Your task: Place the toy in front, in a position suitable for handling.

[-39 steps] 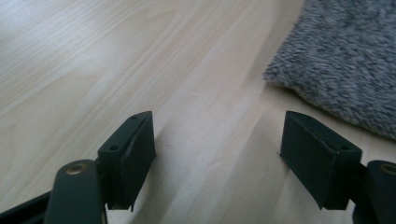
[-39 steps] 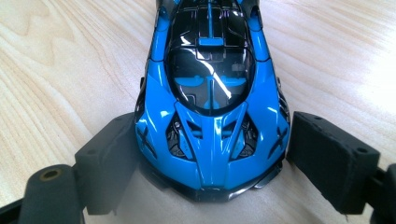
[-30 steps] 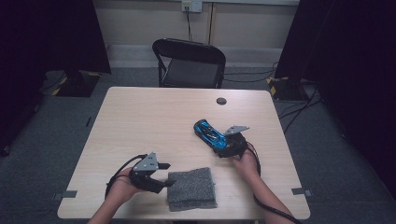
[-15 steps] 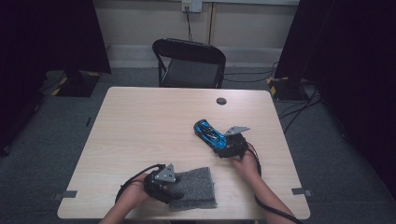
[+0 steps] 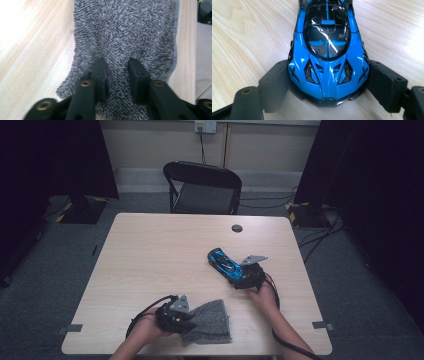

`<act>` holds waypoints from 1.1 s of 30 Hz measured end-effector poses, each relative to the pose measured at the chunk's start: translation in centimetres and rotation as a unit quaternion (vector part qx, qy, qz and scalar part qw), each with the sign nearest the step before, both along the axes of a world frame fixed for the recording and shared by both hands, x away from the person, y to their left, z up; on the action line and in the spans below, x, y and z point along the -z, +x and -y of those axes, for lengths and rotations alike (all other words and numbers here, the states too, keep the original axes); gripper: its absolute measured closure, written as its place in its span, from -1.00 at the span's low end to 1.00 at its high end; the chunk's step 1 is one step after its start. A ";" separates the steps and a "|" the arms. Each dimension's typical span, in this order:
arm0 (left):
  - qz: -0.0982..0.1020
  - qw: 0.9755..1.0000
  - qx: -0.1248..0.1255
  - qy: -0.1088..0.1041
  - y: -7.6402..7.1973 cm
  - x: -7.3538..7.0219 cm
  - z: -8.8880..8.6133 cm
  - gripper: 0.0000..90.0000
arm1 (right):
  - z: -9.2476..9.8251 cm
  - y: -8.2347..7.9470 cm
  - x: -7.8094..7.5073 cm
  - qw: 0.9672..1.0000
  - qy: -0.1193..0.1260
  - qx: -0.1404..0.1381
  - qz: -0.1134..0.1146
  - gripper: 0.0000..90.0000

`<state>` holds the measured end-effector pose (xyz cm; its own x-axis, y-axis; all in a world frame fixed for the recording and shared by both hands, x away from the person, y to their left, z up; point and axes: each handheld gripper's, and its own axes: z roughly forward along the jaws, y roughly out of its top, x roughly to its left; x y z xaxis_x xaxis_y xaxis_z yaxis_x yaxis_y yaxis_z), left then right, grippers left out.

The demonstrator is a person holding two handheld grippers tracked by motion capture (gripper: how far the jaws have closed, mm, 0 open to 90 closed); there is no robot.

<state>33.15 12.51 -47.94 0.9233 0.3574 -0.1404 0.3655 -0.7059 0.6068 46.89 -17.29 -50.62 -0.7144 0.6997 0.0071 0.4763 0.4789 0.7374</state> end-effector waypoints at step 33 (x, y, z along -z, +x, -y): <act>0.024 0.983 -0.168 -0.073 8.6 -7.1 0.1 0.69 | 0.0 0.0 0.0 1.000 0.001 0.000 -0.001 -0.51</act>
